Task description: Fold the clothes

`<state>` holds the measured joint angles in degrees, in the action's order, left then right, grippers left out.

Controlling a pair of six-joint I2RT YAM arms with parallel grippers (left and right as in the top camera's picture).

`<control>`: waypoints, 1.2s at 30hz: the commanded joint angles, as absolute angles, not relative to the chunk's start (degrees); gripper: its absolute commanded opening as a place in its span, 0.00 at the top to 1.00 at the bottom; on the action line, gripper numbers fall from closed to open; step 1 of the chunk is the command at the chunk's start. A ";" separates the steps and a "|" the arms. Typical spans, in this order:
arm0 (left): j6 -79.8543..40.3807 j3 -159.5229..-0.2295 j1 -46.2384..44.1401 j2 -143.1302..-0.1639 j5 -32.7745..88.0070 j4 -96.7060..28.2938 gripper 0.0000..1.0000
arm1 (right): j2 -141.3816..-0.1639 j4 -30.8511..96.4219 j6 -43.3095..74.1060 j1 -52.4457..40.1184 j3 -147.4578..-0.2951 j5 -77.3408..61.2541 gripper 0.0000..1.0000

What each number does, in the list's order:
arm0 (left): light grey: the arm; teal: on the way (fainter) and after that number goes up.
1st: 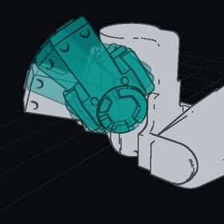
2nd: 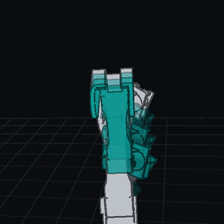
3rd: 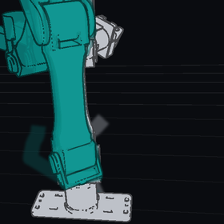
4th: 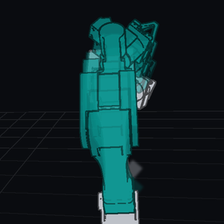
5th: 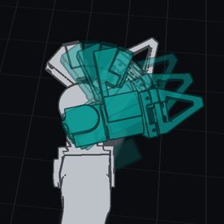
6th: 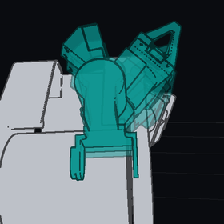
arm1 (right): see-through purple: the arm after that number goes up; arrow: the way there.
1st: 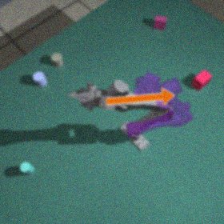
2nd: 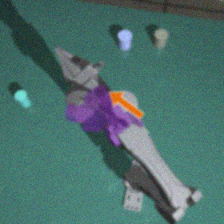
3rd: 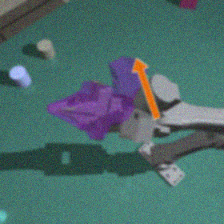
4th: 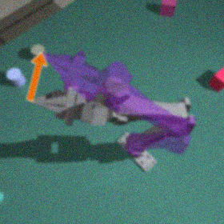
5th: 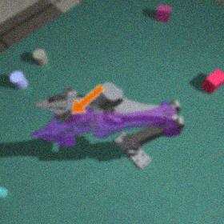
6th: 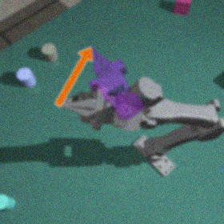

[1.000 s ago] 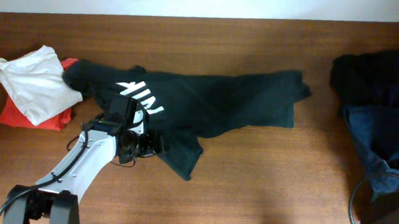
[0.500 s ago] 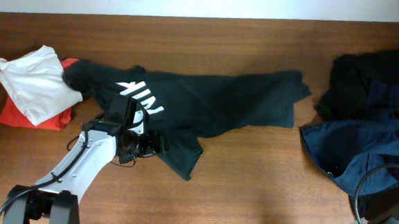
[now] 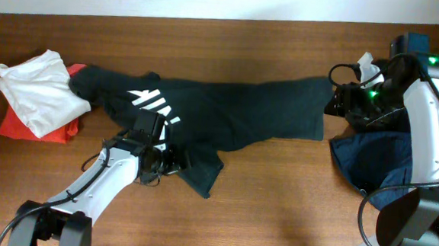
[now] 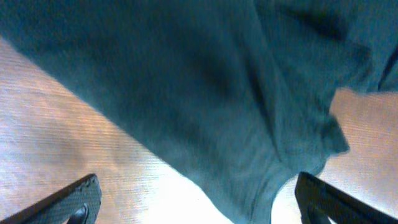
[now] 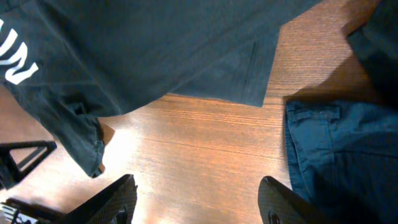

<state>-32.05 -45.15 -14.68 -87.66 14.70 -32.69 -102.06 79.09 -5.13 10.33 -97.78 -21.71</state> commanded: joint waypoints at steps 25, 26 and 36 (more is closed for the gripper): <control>-18.28 -50.63 9.10 -80.53 4.01 -48.23 1.00 | -105.93 79.33 -2.04 9.74 -94.87 -17.30 0.28; -18.09 -50.63 12.16 -79.15 4.05 -48.45 0.99 | -106.13 77.60 -0.43 9.74 -92.33 -17.30 0.31; -18.11 -50.63 16.19 -78.04 6.59 -48.23 1.00 | -106.15 62.52 6.31 9.69 -64.79 -24.80 0.43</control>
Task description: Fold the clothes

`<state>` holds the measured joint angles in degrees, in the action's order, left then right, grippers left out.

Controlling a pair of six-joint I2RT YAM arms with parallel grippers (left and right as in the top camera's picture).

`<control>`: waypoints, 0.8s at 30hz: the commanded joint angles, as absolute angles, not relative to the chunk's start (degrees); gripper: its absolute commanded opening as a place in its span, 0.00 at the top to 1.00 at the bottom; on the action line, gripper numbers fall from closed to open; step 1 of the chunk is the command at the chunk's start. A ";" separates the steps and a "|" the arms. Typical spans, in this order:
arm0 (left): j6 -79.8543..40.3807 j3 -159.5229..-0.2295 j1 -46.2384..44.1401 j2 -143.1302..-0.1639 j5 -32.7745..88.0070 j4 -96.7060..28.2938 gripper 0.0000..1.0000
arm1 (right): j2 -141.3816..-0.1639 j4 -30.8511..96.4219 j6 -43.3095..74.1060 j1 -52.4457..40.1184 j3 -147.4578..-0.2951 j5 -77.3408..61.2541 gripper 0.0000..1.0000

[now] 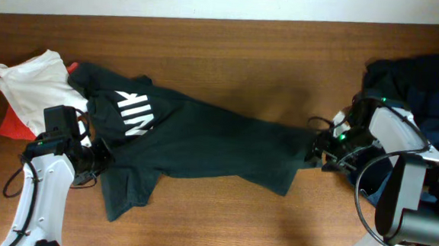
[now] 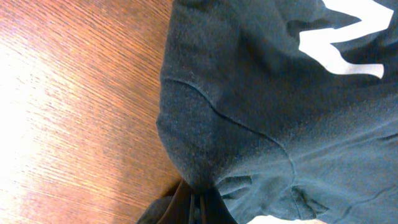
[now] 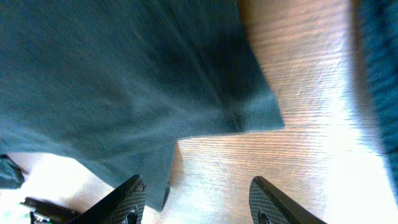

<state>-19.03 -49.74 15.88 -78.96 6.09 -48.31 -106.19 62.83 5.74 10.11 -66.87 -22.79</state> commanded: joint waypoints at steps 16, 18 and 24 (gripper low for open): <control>-18.11 -50.63 16.19 -78.04 6.59 -48.05 1.00 | -106.15 47.00 11.46 7.94 -59.72 -17.69 0.66; -18.11 -50.63 16.19 -78.04 6.59 -48.05 0.99 | -106.13 46.22 11.46 6.79 -59.66 -17.50 0.74; -18.11 -50.63 16.19 -78.04 6.59 -48.07 0.99 | -106.13 45.58 11.44 6.39 -59.68 -17.28 0.96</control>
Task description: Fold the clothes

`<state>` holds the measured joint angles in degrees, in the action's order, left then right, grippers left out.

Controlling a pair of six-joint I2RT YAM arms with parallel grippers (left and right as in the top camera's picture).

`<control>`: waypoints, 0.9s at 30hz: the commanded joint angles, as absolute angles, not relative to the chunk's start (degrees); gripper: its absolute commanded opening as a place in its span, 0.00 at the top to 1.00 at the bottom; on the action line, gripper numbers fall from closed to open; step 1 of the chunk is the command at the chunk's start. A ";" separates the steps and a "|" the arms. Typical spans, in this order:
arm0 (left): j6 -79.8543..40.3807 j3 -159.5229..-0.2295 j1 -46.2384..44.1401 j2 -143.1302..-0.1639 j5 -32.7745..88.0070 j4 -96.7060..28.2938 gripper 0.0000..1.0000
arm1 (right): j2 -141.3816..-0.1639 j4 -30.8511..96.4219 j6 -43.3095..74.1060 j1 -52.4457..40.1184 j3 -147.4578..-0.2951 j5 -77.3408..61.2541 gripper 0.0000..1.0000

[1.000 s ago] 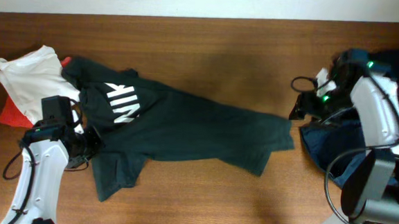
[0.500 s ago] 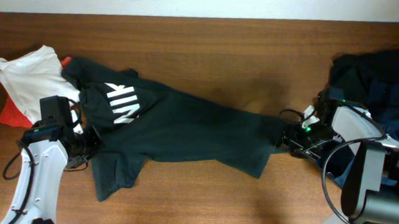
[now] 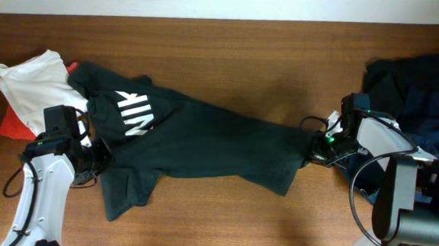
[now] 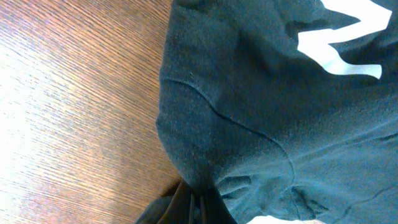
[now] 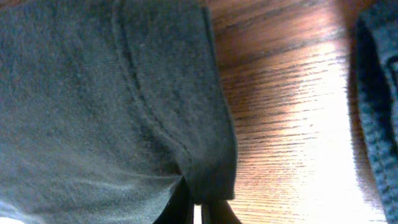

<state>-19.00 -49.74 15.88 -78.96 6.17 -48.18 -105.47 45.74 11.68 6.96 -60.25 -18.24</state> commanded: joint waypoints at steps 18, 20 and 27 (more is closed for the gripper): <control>-9.13 -101.30 18.09 -77.95 17.39 -58.83 1.00 | -91.20 84.16 6.85 6.46 -118.65 -14.31 0.96; -9.34 -107.96 19.75 -77.80 17.41 -60.12 0.99 | -91.15 86.54 6.22 6.46 -126.45 -13.93 0.96; -9.32 -113.47 22.17 -72.38 17.43 -60.05 1.00 | -90.67 88.82 6.46 6.50 -147.28 -10.07 0.96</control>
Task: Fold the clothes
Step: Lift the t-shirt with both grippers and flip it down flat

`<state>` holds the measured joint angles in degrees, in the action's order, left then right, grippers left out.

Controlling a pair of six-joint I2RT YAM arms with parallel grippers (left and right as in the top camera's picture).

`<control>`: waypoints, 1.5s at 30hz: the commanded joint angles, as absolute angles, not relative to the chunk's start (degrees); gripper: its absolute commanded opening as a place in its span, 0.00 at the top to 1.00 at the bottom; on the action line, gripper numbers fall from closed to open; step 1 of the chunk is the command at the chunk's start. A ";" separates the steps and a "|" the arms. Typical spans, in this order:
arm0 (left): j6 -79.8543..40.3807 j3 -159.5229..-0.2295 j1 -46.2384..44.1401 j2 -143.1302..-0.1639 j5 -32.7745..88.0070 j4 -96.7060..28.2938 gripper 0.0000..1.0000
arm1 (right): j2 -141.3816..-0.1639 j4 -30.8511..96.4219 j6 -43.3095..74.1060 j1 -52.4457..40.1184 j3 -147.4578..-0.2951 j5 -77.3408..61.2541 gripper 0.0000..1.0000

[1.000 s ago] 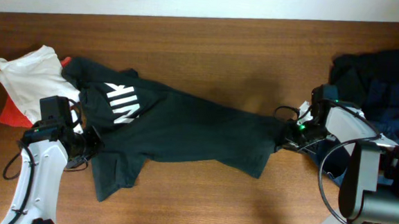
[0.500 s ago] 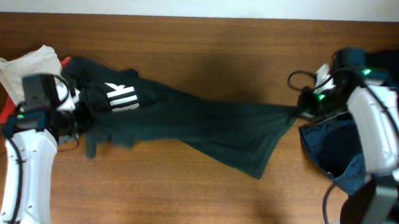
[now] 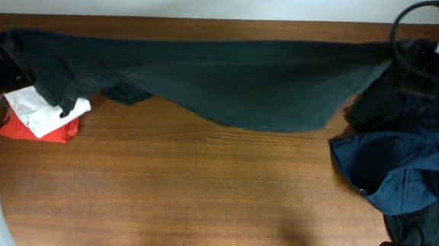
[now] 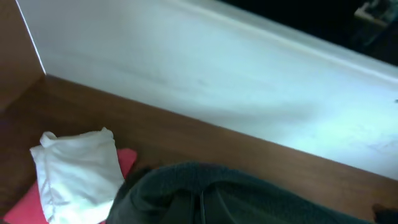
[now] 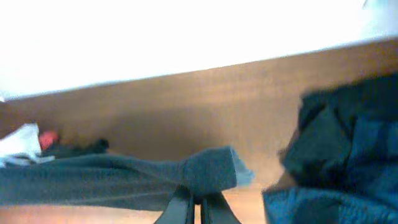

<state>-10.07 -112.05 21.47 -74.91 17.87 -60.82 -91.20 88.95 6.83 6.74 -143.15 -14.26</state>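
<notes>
A dark green T-shirt (image 3: 230, 78) hangs stretched across the back of the table, from the far left edge to the far right. My left gripper (image 4: 202, 213) is shut on a bunched fold of the shirt (image 4: 205, 186), and the cloth hides most of its fingers. My right gripper (image 5: 198, 204) is shut on the shirt's other end (image 5: 208, 171), held up above the tabletop. Neither gripper shows plainly in the overhead view. The shirt's white print is hidden.
A white cloth (image 3: 41, 108) lies on a red cloth (image 3: 32, 127) at the left, partly under the hanging shirt. A pile of blue and dark clothes (image 3: 396, 172) fills the right side. The wooden table (image 3: 200, 190) meets a white wall (image 4: 217, 74) behind.
Both grippers were shut on the shirt as it lay slantwise on the table. Now both are raised and far apart, and the shirt is lifted, spread wide along the back edge.
Both grippers were open over the crumpled shirt, the left at a sleeve, the right by the hem. Then the left was shut on the shirt's left edge, then the right was shut on the hem. Now the shirt hangs stretched between them.
</notes>
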 commanded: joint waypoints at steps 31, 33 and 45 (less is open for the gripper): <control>-17.04 -134.67 11.18 -103.13 21.65 -44.69 0.99 | -111.83 70.19 8.86 9.45 -152.90 -0.14 0.96; -12.47 -134.56 10.94 -105.80 21.65 -64.62 0.99 | -113.93 80.60 6.26 9.23 -152.75 -0.19 0.96; 1.85 -110.06 3.75 -120.22 21.10 -93.73 1.00 | -118.98 93.78 4.51 7.99 -112.92 -3.40 0.96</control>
<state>-0.49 -115.00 3.51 -120.66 21.61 -93.86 -119.46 94.45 4.62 8.16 -118.21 -3.07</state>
